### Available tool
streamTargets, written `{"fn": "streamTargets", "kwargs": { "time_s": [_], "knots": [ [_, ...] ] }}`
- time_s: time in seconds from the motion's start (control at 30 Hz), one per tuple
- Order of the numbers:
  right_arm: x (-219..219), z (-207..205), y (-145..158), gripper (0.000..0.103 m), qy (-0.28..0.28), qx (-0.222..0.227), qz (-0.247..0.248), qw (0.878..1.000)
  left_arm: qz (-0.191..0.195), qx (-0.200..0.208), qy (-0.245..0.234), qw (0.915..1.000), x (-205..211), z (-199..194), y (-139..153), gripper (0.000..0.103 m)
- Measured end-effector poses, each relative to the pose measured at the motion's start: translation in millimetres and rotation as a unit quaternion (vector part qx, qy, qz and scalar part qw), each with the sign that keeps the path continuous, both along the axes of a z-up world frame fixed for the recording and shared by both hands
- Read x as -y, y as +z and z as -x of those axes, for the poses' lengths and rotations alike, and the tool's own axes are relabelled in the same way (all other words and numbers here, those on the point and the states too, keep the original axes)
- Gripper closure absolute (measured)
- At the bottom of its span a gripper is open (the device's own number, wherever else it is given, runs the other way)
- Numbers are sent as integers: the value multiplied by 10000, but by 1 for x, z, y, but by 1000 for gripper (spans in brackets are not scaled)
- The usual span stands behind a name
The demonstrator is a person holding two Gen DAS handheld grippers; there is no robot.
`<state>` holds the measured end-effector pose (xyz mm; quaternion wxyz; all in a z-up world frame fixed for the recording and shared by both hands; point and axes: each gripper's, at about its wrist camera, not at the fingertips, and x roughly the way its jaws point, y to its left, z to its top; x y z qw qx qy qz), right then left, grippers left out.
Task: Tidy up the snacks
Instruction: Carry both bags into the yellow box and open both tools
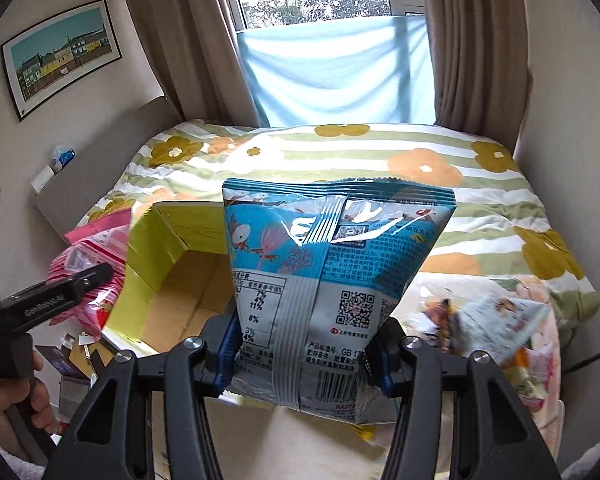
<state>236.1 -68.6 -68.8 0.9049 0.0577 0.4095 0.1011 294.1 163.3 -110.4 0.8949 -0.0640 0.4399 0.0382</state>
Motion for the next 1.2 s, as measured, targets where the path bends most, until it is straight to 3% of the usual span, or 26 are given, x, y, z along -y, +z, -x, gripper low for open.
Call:
{"fn": "streamTargets", "kwargs": {
  "time_s": [0.23,0.47,0.5,0.6,0.83,1.13,1.17,1.2],
  "knots": [
    [-53,-34,-22,54,-15,-379,-93,9992,-229,-538,-539,9968,-28,-67,-48,38],
    [-81,-60,-45,54,-43,-750,-18,9972,-303,-927,-899,9912,-32,-100,-89,37],
    [-83,-63,-47,54,-47,-785,-14,9969,-370,-935,-955,9903,-31,-103,-91,33],
    [-88,-72,-54,54,-66,-872,-26,9962,-734,-793,-1091,9881,-24,-104,-91,0],
    [-94,-80,-62,54,6,-1033,45,9946,-694,-752,-1283,9864,-25,-92,-84,0],
    [-110,-102,-84,52,295,-1454,62,9889,-477,-630,-937,9925,-55,-69,-68,0],
    [-113,-103,-86,46,296,-1476,153,9885,-463,-611,-905,9929,-57,-66,-66,0],
    [-115,-104,-87,31,325,-1415,233,9891,-412,-610,-908,9931,-59,-64,-65,0]
  ]
}}
